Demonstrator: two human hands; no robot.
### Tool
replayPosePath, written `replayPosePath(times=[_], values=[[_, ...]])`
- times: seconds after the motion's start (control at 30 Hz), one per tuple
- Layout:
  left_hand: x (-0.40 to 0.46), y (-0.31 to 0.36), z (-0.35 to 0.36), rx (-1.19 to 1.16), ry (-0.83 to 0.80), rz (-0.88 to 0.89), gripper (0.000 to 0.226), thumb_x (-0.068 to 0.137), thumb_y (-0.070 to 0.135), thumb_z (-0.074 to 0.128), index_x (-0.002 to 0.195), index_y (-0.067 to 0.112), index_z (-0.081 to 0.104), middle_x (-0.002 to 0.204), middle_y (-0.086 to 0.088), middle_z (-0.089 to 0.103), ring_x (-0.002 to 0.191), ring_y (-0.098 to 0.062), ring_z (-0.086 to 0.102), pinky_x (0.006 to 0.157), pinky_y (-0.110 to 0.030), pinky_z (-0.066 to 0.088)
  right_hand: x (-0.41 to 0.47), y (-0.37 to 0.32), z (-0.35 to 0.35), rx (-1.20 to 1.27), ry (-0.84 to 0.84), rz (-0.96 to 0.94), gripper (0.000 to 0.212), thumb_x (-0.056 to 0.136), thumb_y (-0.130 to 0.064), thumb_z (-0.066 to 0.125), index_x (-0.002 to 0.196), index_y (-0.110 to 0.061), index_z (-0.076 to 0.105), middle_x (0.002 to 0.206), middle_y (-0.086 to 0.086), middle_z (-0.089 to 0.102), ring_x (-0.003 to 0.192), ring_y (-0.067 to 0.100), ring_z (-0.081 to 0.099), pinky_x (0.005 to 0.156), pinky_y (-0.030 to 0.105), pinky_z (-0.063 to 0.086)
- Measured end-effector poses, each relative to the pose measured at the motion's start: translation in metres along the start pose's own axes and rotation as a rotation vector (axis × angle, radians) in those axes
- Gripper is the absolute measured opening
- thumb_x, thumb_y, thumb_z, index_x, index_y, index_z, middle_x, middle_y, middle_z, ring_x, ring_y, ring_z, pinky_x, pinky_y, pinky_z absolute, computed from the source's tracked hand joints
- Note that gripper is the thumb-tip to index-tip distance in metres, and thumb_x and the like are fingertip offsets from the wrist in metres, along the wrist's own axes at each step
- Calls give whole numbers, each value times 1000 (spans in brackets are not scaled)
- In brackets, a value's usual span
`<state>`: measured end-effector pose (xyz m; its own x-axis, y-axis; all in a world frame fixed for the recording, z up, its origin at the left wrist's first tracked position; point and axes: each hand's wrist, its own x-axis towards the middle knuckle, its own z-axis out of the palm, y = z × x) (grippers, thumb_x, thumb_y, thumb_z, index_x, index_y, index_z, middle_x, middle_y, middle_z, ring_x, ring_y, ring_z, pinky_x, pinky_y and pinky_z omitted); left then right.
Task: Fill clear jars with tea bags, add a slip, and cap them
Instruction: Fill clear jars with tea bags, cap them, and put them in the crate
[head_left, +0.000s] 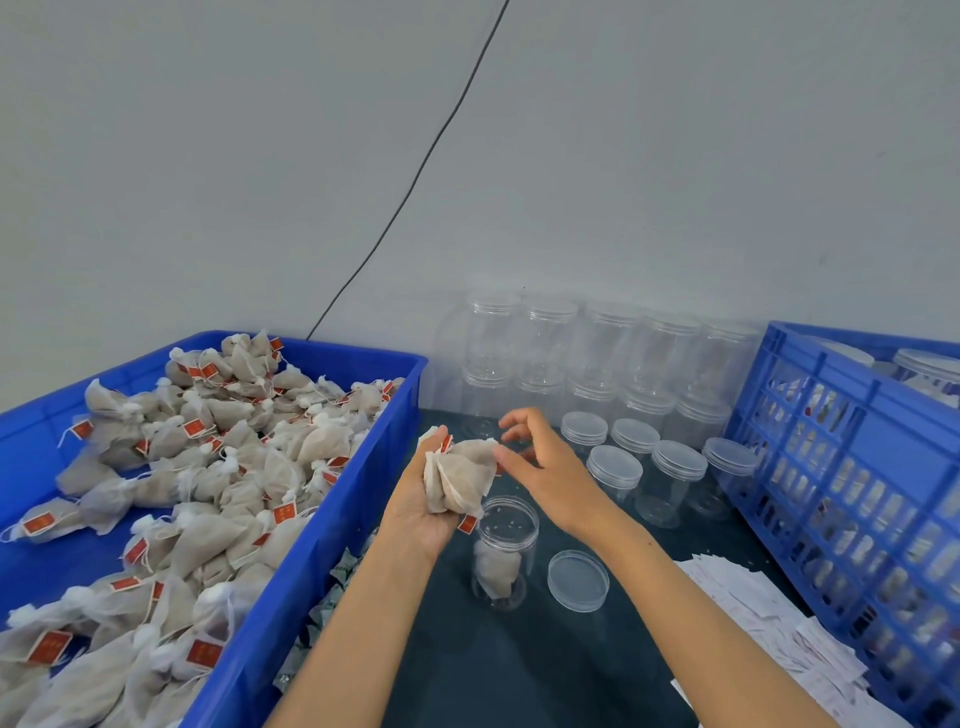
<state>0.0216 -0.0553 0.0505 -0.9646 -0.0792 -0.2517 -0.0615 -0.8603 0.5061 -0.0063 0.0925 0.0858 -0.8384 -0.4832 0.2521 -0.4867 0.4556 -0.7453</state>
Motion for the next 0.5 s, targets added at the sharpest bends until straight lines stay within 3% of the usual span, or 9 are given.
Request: replayPosePath(times=[0.07, 0.1, 0.23, 0.27, 0.33, 0.37, 0.4, 0.43, 0.5], values=[[-1, -2, 6, 19, -56, -42, 38, 89, 34, 64, 106, 1, 64, 100, -22, 69, 82, -29, 71, 68, -39, 60, 4, -5, 1, 150, -93, 89, 45, 92, -51, 48, 129, -27, 41, 120, -7, 52, 106, 11, 55, 88, 26, 49], [-1, -2, 9, 17, -83, -49, 38, 89, 35, 63, 105, 0, 64, 101, -23, 69, 83, -30, 71, 68, -39, 60, 5, -7, 3, 215, -106, 134, 48, 92, -51, 47, 131, -24, 42, 119, -5, 54, 105, 12, 56, 84, 26, 51], [-4, -3, 18, -22, -127, -74, 54, 92, 36, 59, 126, -5, 55, 129, -26, 58, 118, -34, 59, 101, -46, 47, 10, -5, 6, 513, 43, 252, 24, 95, -29, 57, 114, -14, 58, 109, 7, 64, 93, 18, 63, 69, 28, 56], [-5, -3, 20, -39, -119, -86, 55, 93, 36, 58, 127, -7, 54, 129, -27, 57, 118, -34, 59, 102, -45, 47, 12, -3, 6, 511, 124, 235, 18, 93, -22, 62, 107, -12, 60, 104, 9, 66, 89, 18, 63, 66, 26, 55], [-8, -4, 23, -88, -53, -81, 43, 95, 32, 57, 104, -10, 65, 104, -29, 69, 90, -34, 71, 76, -42, 60, 14, -2, 7, 418, 310, 147, 11, 87, -13, 69, 95, -14, 60, 90, 4, 66, 77, 13, 59, 58, 17, 49], [-8, -5, 23, -125, 0, -68, 38, 95, 30, 57, 90, -6, 68, 84, -25, 71, 71, -32, 73, 57, -38, 60, 16, -3, 8, 369, 399, 89, 13, 86, -11, 69, 92, -16, 59, 86, -1, 64, 74, 9, 57, 58, 13, 46], [-7, -6, 22, -161, 55, -52, 33, 95, 28, 57, 83, -1, 67, 72, -19, 70, 59, -28, 70, 50, -33, 58, 17, -4, 9, 339, 477, 34, 15, 85, -9, 69, 91, -18, 58, 85, -6, 62, 74, 5, 55, 60, 10, 44], [-6, -6, 21, -183, 111, -28, 28, 95, 28, 56, 84, 4, 63, 72, -13, 68, 59, -24, 68, 55, -29, 57, 17, -5, 9, 324, 537, -10, 17, 86, -9, 68, 91, -20, 56, 85, -9, 60, 75, 1, 55, 63, 9, 44], [-3, -8, 16, -210, 182, 26, 23, 98, 33, 52, 97, 11, 59, 91, -9, 60, 75, -21, 58, 79, -34, 50, 18, -6, 5, 296, 576, -68, 19, 86, -8, 68, 91, -22, 56, 86, -14, 59, 76, -5, 55, 65, 7, 43]])
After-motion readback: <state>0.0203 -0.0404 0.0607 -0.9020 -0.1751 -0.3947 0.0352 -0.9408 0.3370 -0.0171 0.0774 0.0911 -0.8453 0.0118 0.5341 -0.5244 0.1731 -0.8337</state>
